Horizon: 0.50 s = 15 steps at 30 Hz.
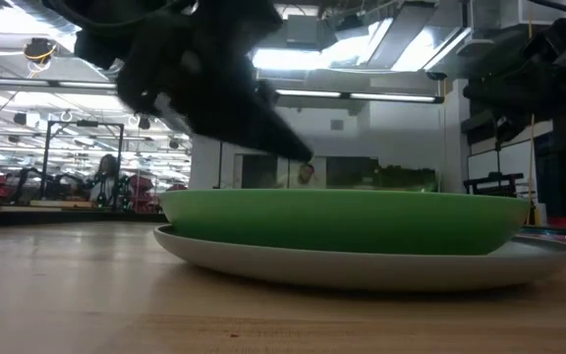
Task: Stack plastic plates
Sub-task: Stack the light green plate on top of the orange plate, then stack the pink plate on top of the light green plate
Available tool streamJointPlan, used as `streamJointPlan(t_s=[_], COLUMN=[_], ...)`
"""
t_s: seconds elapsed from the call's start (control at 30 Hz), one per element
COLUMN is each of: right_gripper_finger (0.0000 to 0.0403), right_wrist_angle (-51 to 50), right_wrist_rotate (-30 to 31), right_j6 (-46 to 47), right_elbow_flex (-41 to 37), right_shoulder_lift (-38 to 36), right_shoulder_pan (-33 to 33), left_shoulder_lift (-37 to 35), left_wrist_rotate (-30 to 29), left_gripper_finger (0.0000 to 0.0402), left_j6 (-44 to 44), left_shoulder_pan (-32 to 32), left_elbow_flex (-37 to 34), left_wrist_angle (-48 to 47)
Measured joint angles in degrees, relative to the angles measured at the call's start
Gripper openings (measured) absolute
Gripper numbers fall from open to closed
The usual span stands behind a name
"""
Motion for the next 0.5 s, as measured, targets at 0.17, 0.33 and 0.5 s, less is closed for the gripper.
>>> streamJointPlan(t_s=[0.17, 0.33, 0.5], right_gripper_finger=[0.0005, 0.0005, 0.0037], right_wrist_angle=[-1.22, -1.09, -0.95], right_wrist_rotate=[-2.87, -3.45, -3.43], right_j6=[4.09, 4.09, 4.47], right_elbow_flex=[0.02, 0.02, 0.02], right_shoulder_lift=[0.0, 0.0, 0.0], right_shoulder_pan=[0.0, 0.0, 0.02], left_shoulder_lift=[-3.01, -6.23, -7.25], left_wrist_rotate=[-1.98, -3.45, -9.28], left_gripper_finger=[0.0095, 0.0093, 0.0092], left_j6=[-6.48, -10.86, -10.69], left_shoulder_pan=[-0.79, -3.54, -7.8], left_elbow_flex=[-0.04, -0.04, -0.04], left_wrist_angle=[-7.15, -9.1, -8.63])
